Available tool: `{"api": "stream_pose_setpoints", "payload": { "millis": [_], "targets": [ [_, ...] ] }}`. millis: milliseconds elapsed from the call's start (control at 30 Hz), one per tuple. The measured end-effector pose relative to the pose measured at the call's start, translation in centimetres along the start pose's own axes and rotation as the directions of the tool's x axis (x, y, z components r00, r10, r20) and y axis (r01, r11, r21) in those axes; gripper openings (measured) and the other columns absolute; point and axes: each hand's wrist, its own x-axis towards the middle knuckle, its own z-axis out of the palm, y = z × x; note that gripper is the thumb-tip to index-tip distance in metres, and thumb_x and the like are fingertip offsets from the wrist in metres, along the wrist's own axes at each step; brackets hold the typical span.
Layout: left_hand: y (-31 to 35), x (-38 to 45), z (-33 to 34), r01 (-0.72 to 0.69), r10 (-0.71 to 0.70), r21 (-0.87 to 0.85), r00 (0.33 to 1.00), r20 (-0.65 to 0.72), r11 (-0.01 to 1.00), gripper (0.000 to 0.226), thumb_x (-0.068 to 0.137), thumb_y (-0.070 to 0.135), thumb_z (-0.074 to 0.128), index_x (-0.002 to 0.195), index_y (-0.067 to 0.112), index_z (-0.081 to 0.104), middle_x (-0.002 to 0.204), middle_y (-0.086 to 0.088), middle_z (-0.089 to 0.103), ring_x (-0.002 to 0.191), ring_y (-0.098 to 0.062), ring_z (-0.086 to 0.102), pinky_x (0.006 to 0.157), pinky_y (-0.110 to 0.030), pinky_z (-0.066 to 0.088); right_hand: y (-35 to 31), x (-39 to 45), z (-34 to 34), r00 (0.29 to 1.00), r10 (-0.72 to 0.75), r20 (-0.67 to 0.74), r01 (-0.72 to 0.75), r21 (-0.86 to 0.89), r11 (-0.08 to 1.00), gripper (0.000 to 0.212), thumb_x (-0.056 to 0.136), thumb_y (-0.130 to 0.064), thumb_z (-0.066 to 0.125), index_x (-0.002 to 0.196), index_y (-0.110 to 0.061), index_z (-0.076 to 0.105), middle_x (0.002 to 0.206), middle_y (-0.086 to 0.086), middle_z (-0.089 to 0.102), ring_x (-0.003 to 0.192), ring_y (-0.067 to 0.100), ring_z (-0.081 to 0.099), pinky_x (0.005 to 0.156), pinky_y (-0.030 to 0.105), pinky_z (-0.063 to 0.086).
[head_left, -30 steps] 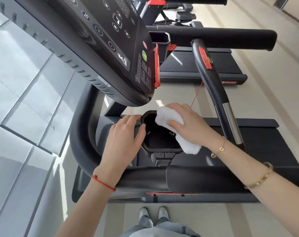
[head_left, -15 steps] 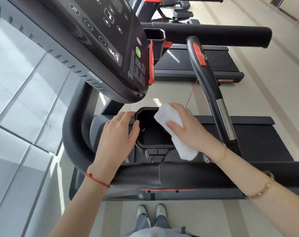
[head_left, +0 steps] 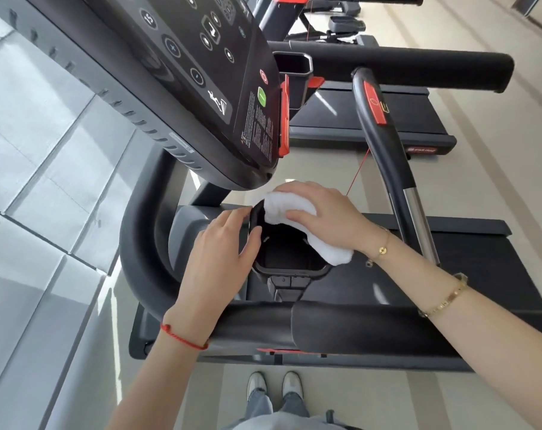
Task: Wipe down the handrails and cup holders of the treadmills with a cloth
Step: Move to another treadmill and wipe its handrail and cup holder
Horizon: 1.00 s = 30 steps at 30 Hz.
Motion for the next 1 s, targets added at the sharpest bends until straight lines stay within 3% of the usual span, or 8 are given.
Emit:
{"api": "stream_pose_setpoints", "payload": {
  "millis": [167, 300, 367, 500, 600, 700, 900, 1000],
  "targets": [
    [-0.2, 0.0, 0.0, -0.012, 0.012, 0.003, 1.000, 0.010, 1.000, 0.041, 0.098, 0.030, 0.053, 0.134, 0.012, 0.056, 0.120, -0.004, 0.065, 0.109, -0.025, 0.061, 0.092, -0.040, 0.050, 0.3, -4.5, 0.6, 0.987, 0.159, -0.035, -0.154, 0.123, 0.980, 0.056, 0.099, -0.037, 0.047, 0.149, -0.038, 0.022, 0.143, 0.002, 0.037, 0.121, 0.024, 0.047, 0.088, 0.027, 0.031],
    [-0.5, -0.2, -0.2, -0.049, 0.049, 0.023, 0.998, 0.032, 0.999, 0.042, 0.099, 0.027, 0.049, 0.138, 0.010, 0.054, 0.122, -0.007, 0.065, 0.110, -0.026, 0.061, 0.093, -0.040, 0.049, -0.4, -8.9, 0.2, 0.977, 0.194, -0.086, -0.165, 0.262, 0.951, 0.054, 0.101, -0.039, 0.041, 0.151, -0.036, 0.021, 0.152, -0.010, 0.032, 0.133, 0.002, 0.033, 0.094, 0.008, 0.025],
    [-0.8, -0.5, -0.5, -0.070, 0.069, 0.017, 0.997, 0.043, 0.997, 0.042, 0.100, 0.028, 0.044, 0.138, 0.011, 0.054, 0.122, -0.007, 0.065, 0.109, -0.028, 0.061, 0.093, -0.041, 0.049, -0.9, -10.6, -0.7, 0.986, 0.118, -0.121, -0.085, 0.248, 0.965, 0.049, 0.100, -0.044, 0.036, 0.148, -0.041, 0.028, 0.151, -0.020, 0.031, 0.136, -0.007, 0.028, 0.100, 0.000, 0.020],
    [-1.2, -1.5, -1.0, -0.104, 0.104, -0.046, 0.994, 0.012, 0.994, 0.035, 0.103, 0.025, 0.043, 0.134, 0.018, 0.056, 0.118, -0.001, 0.065, 0.105, -0.021, 0.061, 0.087, -0.029, 0.044, -2.6, -11.9, -0.8, 0.996, -0.087, 0.010, 0.087, -0.023, 0.996, 0.051, 0.098, -0.051, 0.028, 0.146, -0.038, 0.036, 0.153, -0.016, 0.031, 0.142, -0.005, 0.018, 0.112, 0.007, 0.008],
    [-1.3, -1.9, -0.9, -0.100, 0.101, -0.059, 0.995, 0.017, 0.993, 0.036, 0.102, 0.026, 0.043, 0.135, 0.019, 0.056, 0.117, 0.000, 0.066, 0.106, -0.017, 0.058, 0.085, -0.021, 0.039, -4.1, -9.3, 0.7, 0.969, -0.187, 0.164, 0.227, -0.281, 0.932, 0.045, 0.103, -0.041, 0.034, 0.142, -0.022, 0.044, 0.144, -0.004, 0.045, 0.135, 0.013, 0.035, 0.114, 0.018, 0.013],
    [-1.4, -2.0, -0.9, -0.085, 0.087, -0.091, 0.996, 0.023, 0.992, 0.036, 0.102, 0.026, 0.043, 0.136, 0.020, 0.056, 0.118, 0.001, 0.066, 0.109, -0.016, 0.057, 0.089, -0.027, 0.043, -5.1, -7.2, 1.6, 0.963, -0.126, 0.239, 0.193, -0.284, 0.939, 0.039, 0.102, -0.041, 0.039, 0.133, -0.020, 0.048, 0.123, -0.001, 0.056, 0.111, 0.022, 0.052, 0.096, 0.032, 0.035],
    [-1.2, -2.0, -1.1, -0.080, 0.083, -0.078, 0.996, 0.036, 0.994, 0.039, 0.101, 0.029, 0.044, 0.138, 0.019, 0.054, 0.123, 0.000, 0.065, 0.114, -0.019, 0.057, 0.097, -0.034, 0.045, -2.2, -9.8, -0.8, 0.955, -0.191, 0.227, 0.257, -0.309, 0.916, 0.038, 0.099, -0.037, 0.049, 0.132, -0.020, 0.051, 0.123, -0.004, 0.056, 0.117, 0.014, 0.045, 0.101, 0.020, 0.028],
    [-1.0, -2.1, -1.0, -0.087, 0.091, -0.063, 0.994, 0.058, 0.994, 0.040, 0.102, 0.026, 0.045, 0.140, 0.018, 0.052, 0.120, 0.001, 0.065, 0.111, -0.019, 0.058, 0.095, -0.033, 0.045, -3.7, -7.6, 0.4, 0.947, -0.181, 0.265, 0.272, -0.364, 0.891, 0.033, 0.101, -0.042, 0.041, 0.115, -0.016, 0.055, 0.104, -0.005, 0.057, 0.097, 0.018, 0.051, 0.081, 0.027, 0.032]
  ]
}}
